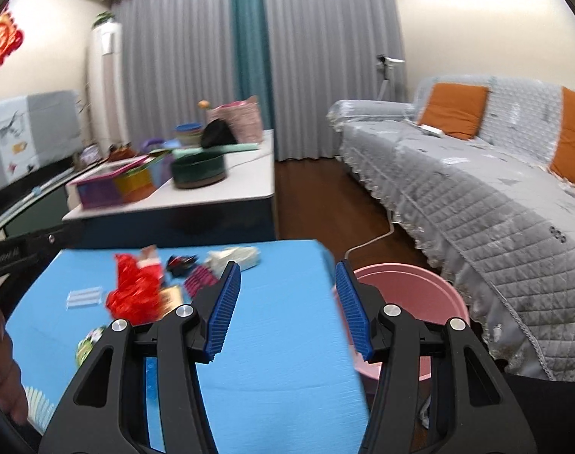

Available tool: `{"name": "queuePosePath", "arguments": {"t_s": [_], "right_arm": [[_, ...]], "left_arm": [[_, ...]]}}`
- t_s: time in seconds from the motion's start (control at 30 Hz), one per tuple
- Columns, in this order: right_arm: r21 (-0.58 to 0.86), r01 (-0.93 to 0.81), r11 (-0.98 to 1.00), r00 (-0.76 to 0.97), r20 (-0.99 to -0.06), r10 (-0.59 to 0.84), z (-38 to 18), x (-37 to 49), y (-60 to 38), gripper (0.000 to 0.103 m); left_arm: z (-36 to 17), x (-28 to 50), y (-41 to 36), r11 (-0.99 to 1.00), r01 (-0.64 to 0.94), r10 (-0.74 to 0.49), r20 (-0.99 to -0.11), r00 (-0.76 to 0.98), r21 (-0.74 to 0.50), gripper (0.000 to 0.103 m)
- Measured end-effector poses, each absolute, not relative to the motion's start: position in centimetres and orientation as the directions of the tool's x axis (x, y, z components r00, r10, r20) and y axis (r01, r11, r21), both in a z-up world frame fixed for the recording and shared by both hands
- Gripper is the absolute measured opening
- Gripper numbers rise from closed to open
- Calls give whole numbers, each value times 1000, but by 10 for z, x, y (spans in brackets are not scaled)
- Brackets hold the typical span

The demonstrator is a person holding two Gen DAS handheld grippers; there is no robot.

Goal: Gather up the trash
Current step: 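Return both tools to the table and close the left tool on the red plastic bag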

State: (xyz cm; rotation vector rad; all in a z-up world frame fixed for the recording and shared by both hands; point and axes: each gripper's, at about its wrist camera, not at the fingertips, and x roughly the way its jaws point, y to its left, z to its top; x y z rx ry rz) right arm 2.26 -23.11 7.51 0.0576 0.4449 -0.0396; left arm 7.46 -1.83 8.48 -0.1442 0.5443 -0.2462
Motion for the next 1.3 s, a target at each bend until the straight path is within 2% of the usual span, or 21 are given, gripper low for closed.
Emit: {"name": "queuePosePath", "arguments": {"t_s": [0.37,0.9,1.3], "right_arm": [[34,-65,997,858,-508,73,34,38,-182,53],[83,-229,970,787,-571,234,-11,59,-127,53],[90,-268,959,723,-640,262,-32,71,-115,53]], "left_arm": [[51,93,19,978,108,-186,-512,839,-179,37],[6,132,17,966,138,-241,-573,784,-218,37],[-7,142,6,957,172,-280,-599,750,-232,37]]}}
